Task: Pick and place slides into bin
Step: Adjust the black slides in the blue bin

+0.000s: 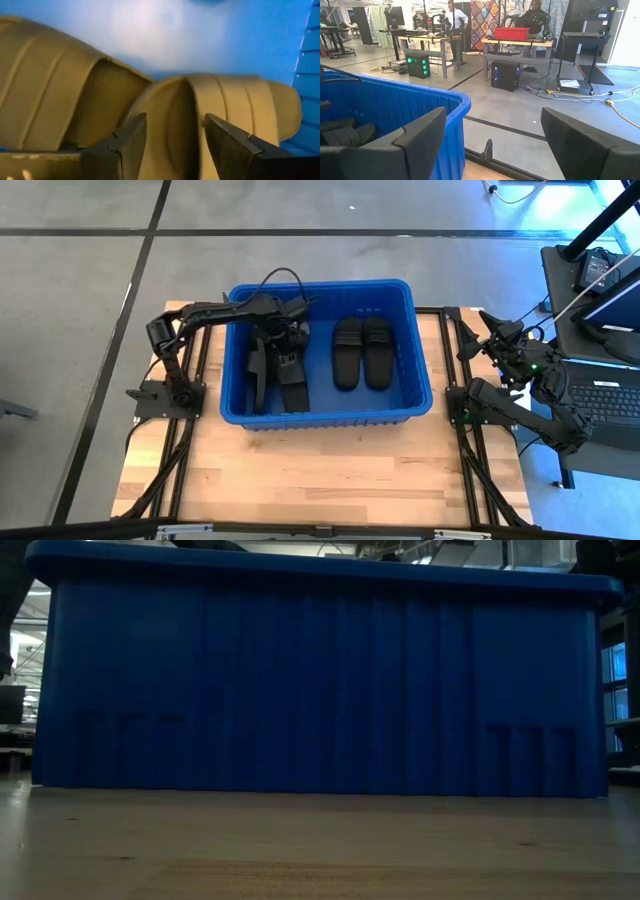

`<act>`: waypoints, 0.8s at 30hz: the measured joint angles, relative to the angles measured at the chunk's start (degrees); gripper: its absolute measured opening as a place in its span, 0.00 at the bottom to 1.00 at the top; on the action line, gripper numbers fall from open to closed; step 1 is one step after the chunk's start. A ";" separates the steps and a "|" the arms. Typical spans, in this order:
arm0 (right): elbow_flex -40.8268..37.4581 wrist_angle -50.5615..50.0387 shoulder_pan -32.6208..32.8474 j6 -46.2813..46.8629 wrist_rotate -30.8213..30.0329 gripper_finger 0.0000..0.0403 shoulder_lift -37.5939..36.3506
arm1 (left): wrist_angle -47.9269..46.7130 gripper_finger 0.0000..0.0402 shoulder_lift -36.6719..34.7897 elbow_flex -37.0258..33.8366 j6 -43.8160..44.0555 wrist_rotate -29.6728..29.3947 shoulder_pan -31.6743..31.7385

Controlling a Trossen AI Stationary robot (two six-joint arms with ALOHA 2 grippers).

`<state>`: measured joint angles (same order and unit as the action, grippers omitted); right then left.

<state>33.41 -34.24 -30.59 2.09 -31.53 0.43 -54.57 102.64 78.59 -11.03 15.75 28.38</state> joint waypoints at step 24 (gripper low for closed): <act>0.00 0.03 0.01 -0.20 0.00 0.81 0.00 | -33.95 0.49 -0.93 22.77 0.58 -14.70 -2.83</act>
<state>33.41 -34.21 -30.58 1.89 -31.53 0.43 -88.52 101.71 101.36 -10.45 1.04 25.55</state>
